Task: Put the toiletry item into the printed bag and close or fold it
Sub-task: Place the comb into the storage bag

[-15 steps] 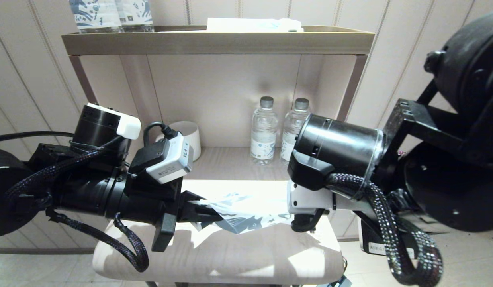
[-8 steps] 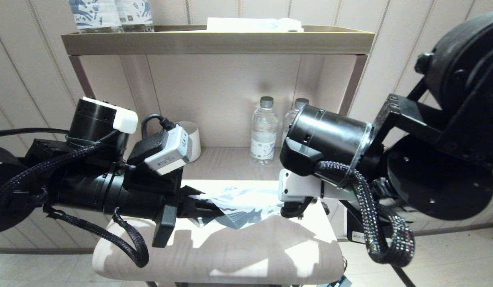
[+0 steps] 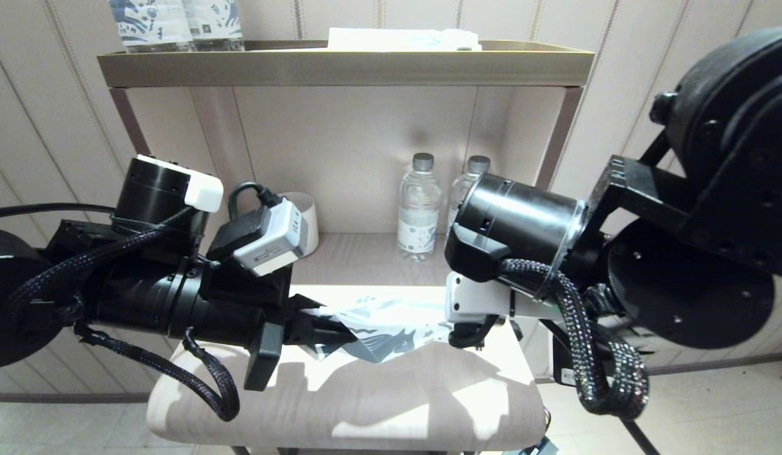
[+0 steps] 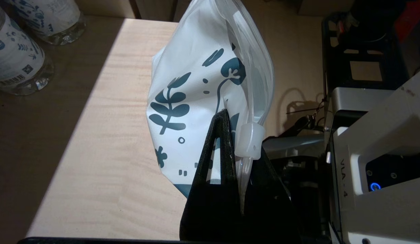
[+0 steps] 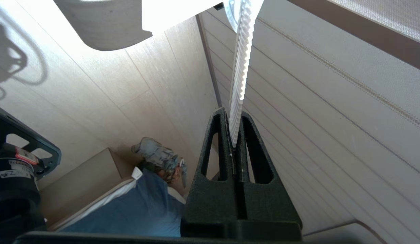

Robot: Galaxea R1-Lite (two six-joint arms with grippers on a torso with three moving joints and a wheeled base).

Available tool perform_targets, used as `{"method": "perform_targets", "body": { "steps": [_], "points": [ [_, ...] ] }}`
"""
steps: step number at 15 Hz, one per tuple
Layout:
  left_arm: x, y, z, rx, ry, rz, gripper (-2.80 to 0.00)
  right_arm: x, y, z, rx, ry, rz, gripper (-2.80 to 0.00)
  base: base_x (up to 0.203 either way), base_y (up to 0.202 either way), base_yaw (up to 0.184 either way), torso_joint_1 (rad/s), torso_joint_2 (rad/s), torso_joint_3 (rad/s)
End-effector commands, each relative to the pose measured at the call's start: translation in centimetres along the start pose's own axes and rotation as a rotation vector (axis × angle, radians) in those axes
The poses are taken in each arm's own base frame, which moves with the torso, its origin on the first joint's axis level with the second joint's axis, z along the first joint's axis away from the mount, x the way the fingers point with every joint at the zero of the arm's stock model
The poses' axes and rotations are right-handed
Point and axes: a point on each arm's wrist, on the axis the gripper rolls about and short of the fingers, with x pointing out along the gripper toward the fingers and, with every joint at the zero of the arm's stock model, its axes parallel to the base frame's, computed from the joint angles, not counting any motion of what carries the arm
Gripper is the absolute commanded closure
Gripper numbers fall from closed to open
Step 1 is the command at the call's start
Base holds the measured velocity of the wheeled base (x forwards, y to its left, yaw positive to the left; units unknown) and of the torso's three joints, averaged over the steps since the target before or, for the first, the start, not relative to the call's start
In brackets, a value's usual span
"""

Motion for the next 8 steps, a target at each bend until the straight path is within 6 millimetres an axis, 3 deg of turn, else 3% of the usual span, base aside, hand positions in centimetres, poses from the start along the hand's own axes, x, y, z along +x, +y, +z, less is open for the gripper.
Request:
{"method": "perform_targets", "body": {
  "steps": [1,8],
  "points": [
    [0.17,0.10,-0.13,0.000,0.002,-0.006,0.00,0.14,-0.05,-0.04,-0.007,0.012,0.000,-2.80,0.000,0.000,0.000,0.000,0.00,0.000],
    [0.17,0.11,-0.13,0.000,0.002,-0.006,0.00,0.28,-0.12,0.22,0.000,0.010,-0.001,-2.80,0.000,0.000,0.000,0.000,0.00,0.000]
  ]
}}
